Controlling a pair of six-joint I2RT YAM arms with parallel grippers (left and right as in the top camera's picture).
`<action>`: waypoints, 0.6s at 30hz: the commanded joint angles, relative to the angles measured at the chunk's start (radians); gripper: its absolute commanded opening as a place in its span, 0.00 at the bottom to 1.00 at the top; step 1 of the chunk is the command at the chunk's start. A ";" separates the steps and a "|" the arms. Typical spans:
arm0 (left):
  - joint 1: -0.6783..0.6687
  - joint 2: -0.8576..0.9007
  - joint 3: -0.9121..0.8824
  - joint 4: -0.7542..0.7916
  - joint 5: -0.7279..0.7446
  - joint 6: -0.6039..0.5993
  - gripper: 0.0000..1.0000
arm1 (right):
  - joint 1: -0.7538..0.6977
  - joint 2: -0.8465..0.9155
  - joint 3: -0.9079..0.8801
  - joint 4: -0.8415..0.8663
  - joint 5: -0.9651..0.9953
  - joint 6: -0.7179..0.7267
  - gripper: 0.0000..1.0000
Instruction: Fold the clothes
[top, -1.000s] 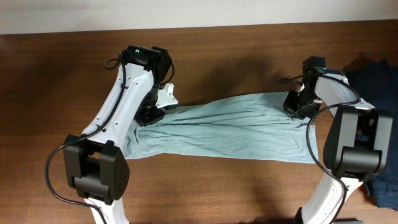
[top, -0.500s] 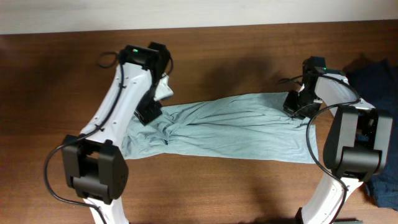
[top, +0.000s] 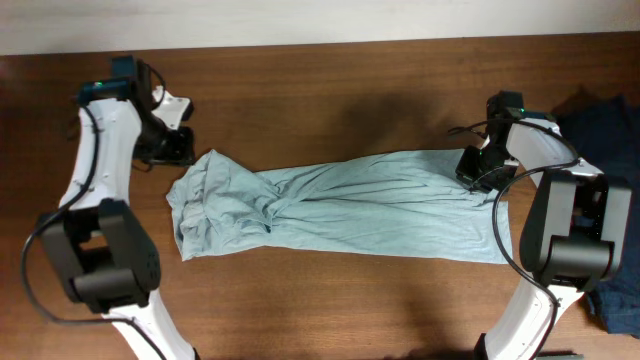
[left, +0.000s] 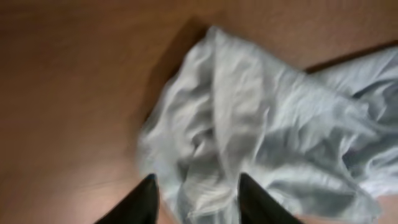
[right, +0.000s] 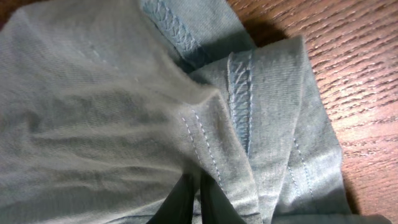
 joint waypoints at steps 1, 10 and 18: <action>-0.019 0.067 -0.036 0.043 0.097 -0.004 0.36 | -0.004 0.052 -0.021 -0.014 0.046 0.009 0.11; -0.031 0.197 -0.037 0.160 0.098 -0.019 0.33 | -0.004 0.052 -0.021 -0.015 0.046 0.009 0.11; -0.035 0.228 -0.037 0.189 0.097 -0.019 0.21 | -0.004 0.052 -0.021 -0.014 0.046 0.009 0.11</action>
